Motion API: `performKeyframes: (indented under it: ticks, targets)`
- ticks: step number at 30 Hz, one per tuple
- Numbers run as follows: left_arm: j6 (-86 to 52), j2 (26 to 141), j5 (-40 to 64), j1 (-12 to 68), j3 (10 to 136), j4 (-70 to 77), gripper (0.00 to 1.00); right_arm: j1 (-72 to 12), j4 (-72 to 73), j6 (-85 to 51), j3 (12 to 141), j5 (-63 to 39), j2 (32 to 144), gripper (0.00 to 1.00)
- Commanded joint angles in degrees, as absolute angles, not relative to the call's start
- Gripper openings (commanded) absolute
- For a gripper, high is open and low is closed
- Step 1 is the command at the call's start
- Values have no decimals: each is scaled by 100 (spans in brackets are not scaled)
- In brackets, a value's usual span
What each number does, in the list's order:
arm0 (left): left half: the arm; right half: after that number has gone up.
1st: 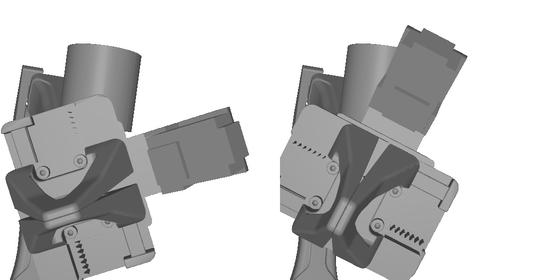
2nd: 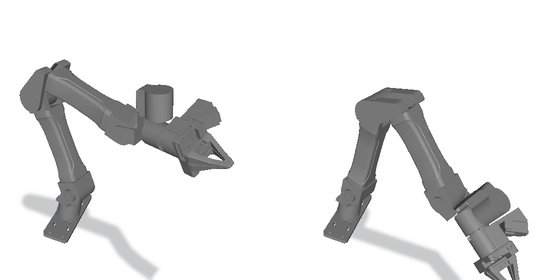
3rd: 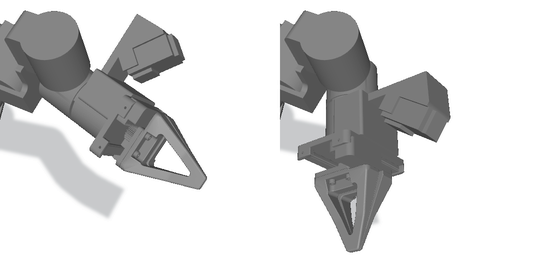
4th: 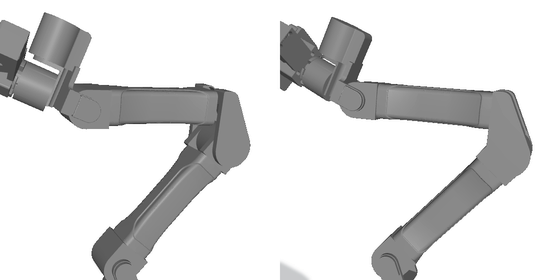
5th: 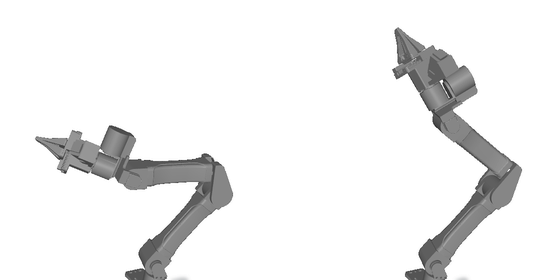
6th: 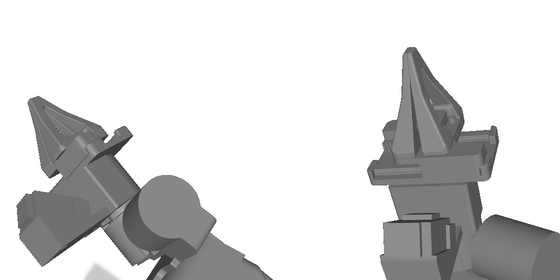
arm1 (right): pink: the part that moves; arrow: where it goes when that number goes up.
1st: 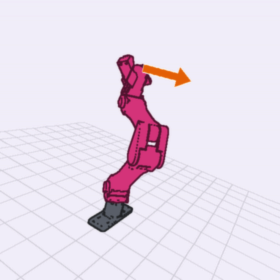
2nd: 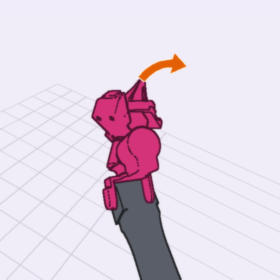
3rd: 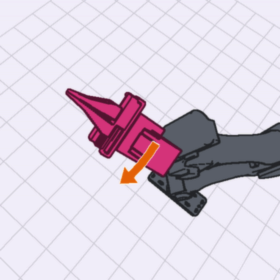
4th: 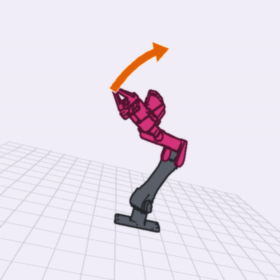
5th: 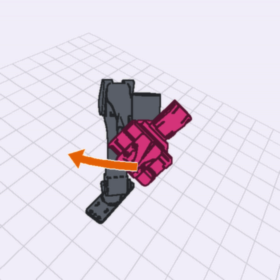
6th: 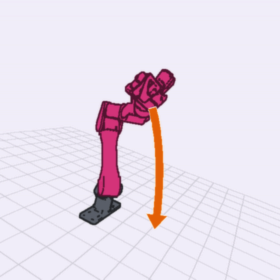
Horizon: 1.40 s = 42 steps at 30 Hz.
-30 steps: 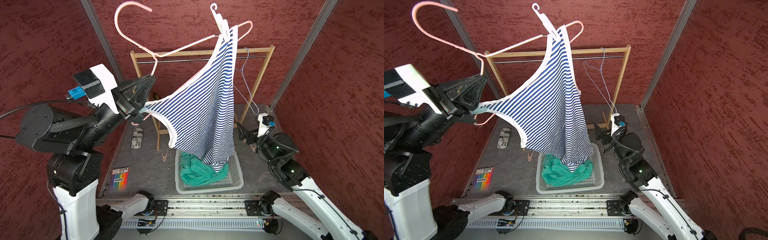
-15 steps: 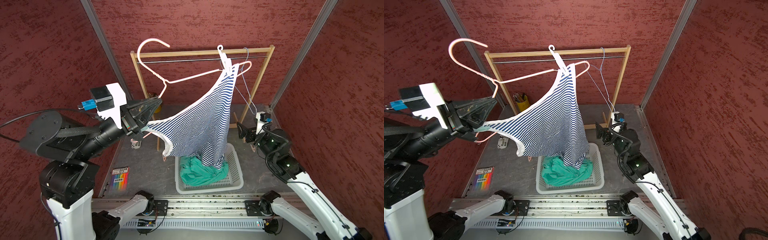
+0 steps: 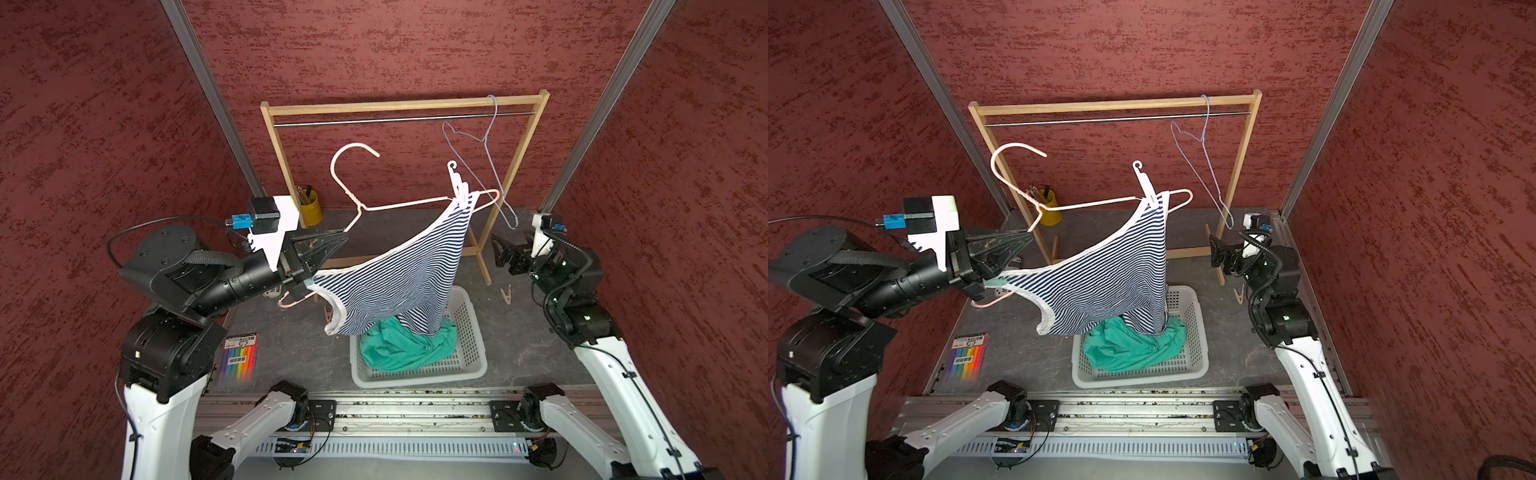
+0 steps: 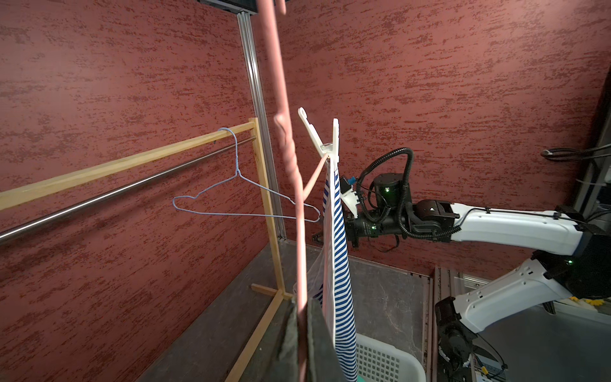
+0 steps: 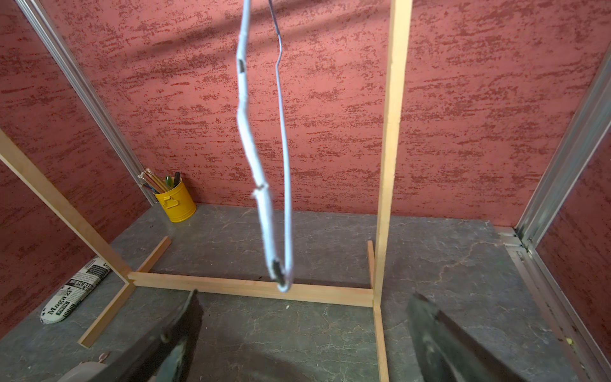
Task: Remove the clothespins securing tank tops to the hanger
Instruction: Pick up the hanger from the clothesline, then remove the clothespin from the hanger.
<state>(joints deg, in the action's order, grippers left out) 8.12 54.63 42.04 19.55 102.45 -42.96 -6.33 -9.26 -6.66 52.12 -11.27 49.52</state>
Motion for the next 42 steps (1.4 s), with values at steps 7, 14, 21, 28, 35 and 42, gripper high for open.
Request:
performKeyframes:
  ticks: [7, 14, 21, 28, 35, 42]
  targets:
    - [547, 5396, 5404, 1922, 10045, -4337, 0, -21, -468, -1117, 5092, -2308, 4866, 99]
    - [607, 5411, 5306, 1928, 9532, -4584, 0, 171, -642, -1155, 5341, -2469, 4822, 99]
    - [700, 5200, 4981, 2009, 8356, -4150, 0, 264, -695, -1129, 5400, -2326, 4537, 99]
    - [1280, 4841, 3599, 2746, 7517, -3855, 0, 268, -1485, -832, 5974, -2666, 4126, 99]
    - [2014, 4965, 2626, 3447, 7047, -3343, 0, 270, -1927, -536, 6436, -4029, 3902, 99]
    - [2066, 5267, 2422, 3455, 6775, -2122, 0, 264, -2394, -107, 6651, -4736, 4111, 99]
